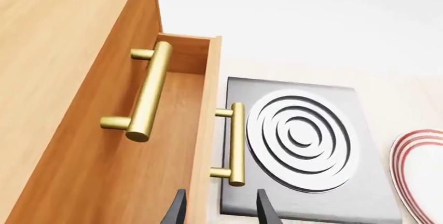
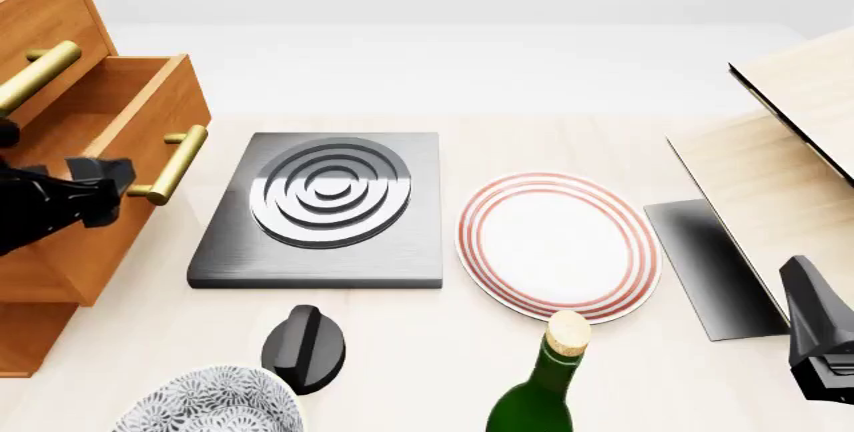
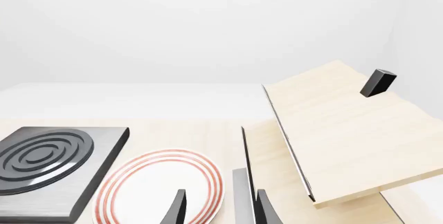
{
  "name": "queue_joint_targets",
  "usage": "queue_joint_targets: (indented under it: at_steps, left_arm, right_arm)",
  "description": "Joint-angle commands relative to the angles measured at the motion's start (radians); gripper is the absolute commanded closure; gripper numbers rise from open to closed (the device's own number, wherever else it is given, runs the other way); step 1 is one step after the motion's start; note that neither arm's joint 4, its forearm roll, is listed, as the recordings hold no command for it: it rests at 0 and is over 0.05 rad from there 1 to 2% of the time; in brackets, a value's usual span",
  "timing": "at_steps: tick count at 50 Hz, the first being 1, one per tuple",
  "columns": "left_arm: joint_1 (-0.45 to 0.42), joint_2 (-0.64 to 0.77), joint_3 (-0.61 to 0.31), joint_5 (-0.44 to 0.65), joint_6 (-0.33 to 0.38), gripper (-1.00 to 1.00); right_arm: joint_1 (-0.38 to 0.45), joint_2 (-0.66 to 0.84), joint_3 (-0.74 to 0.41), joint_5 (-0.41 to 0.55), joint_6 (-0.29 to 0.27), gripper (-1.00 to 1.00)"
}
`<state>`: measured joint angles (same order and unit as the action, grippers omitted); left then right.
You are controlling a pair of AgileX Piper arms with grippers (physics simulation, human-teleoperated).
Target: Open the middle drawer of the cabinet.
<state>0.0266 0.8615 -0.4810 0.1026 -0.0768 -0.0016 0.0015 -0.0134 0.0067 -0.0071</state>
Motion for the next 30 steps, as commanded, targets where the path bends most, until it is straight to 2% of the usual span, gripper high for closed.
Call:
queue_joint_targets:
  at_steps: [1, 11, 30]
  left_arm:
    - [-0.043, 0.015, 0.015, -0.017, -0.009, -1.0]
    - [-0.059, 0.053, 0.03, -0.052, -0.015, -1.0]
    - [-0.129, 0.011, 0.029, -0.013, -0.031, -1.0]
  right_arm:
    - [0.0, 0.0, 0.0, 0.0, 0.0, -1.0]
    - [0.0, 0.0, 0.0, 0.0, 0.0, -1.0]
    - [0.0, 0.0, 0.0, 0.0, 0.0, -1.0]
